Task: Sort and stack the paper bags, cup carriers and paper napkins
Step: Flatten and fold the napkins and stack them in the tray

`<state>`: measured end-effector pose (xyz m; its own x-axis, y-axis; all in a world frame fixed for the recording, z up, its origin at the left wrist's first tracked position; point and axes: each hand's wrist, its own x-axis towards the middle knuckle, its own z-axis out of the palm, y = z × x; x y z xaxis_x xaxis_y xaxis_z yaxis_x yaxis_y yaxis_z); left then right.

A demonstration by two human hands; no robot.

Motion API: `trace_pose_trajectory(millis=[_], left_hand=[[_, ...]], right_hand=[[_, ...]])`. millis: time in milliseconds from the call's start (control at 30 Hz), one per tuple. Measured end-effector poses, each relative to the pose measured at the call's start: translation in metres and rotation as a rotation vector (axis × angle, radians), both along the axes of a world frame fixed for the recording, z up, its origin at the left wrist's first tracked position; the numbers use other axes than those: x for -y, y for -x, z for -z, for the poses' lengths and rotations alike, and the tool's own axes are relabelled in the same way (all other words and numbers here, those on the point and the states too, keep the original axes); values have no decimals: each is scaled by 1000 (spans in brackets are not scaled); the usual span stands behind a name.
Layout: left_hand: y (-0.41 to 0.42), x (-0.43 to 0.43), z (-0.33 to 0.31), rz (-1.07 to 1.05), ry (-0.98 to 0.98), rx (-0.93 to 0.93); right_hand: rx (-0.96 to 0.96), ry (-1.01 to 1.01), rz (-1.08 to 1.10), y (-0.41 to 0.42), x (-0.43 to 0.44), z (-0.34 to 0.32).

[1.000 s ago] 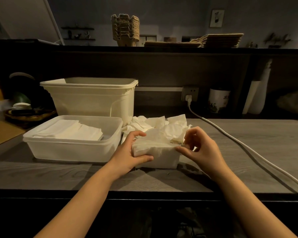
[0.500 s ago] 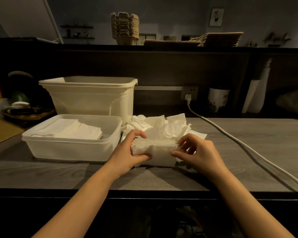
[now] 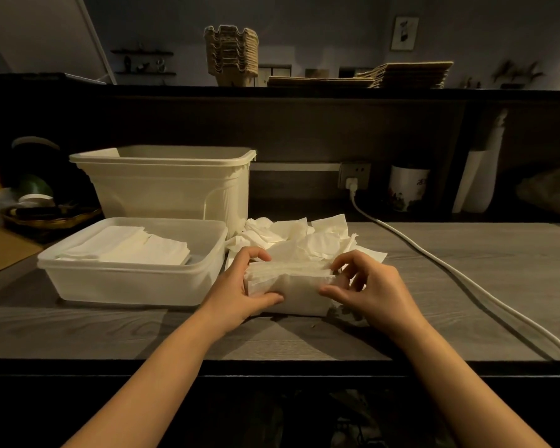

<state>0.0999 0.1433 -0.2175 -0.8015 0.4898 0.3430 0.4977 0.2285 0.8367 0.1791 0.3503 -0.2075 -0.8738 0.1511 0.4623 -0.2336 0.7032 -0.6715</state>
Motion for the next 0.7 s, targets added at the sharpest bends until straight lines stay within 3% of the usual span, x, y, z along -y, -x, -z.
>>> trace_pose_trajectory(millis=[467,700], left_hand=[[0,-1,1,36,-35,7],[3,-1,1,28,-13,17]], right_hand=[[92,-122,-56,-1,3,-1],[92,-44,-28,0,0,0]])
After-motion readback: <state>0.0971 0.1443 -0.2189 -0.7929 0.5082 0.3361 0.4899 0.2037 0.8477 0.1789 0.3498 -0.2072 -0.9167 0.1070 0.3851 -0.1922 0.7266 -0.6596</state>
